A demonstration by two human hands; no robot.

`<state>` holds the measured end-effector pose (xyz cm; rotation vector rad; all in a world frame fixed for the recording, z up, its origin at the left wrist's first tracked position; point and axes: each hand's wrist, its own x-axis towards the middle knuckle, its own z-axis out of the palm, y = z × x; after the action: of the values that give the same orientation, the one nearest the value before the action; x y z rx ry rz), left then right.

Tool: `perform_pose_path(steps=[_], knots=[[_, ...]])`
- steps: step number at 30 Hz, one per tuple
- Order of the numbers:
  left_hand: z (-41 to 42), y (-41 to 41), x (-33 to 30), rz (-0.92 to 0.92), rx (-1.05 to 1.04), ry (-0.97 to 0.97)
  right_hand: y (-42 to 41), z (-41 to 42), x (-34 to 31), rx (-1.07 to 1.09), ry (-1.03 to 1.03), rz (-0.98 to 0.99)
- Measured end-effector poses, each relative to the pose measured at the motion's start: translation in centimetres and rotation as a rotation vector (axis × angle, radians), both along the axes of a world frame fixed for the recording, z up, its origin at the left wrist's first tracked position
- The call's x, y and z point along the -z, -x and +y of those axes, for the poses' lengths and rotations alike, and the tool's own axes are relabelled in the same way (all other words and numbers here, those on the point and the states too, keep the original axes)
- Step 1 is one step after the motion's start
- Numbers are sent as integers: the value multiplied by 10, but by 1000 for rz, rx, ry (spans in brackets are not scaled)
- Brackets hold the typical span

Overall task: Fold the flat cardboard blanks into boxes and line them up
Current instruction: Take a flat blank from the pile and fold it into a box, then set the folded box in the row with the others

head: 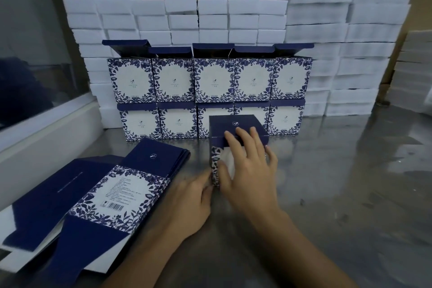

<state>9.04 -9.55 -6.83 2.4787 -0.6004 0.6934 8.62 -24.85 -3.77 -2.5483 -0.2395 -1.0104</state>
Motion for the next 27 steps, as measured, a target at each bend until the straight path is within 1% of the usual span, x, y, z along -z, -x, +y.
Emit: perform_pose_path(steps=[2,4,5,6,7,8,10,12,15,17,20,22,25,27], knots=[[1,2,-3,-97,-102,-134,-8,-7,1,16,-14,26],[8,2,-11,-199,-238,-173,-18,-11,0,36,-33,29],[14,1,-15,-225,-307,-189,-25,-14,-1,50,-39,39],[21,1,-19,-197,-384,-225,-32,-18,-3,64,-38,62],[28,1,-22,-99,-471,-273,-40,-23,-6,81,-33,92],[37,1,-23,52,-560,-315,-49,-29,-9,99,-27,120],[52,-2,-20,324,-661,-324,-66,-42,-15,140,-13,166],[61,-5,-18,476,-666,-249,-82,-55,-22,174,3,217],[67,-8,-20,547,-661,-251,-98,-69,-29,159,-23,286],[69,-9,-22,527,-670,-232,-100,-78,-27,129,-24,300],[74,-8,-25,448,-663,-127,-96,-85,-16,97,40,339],[74,-4,-30,440,-653,-129,-88,-82,-5,62,-17,377],[74,-1,-33,459,-640,-157,-72,-70,19,21,-187,438],[73,-2,-31,452,-635,-133,-62,-63,30,28,-178,488]])
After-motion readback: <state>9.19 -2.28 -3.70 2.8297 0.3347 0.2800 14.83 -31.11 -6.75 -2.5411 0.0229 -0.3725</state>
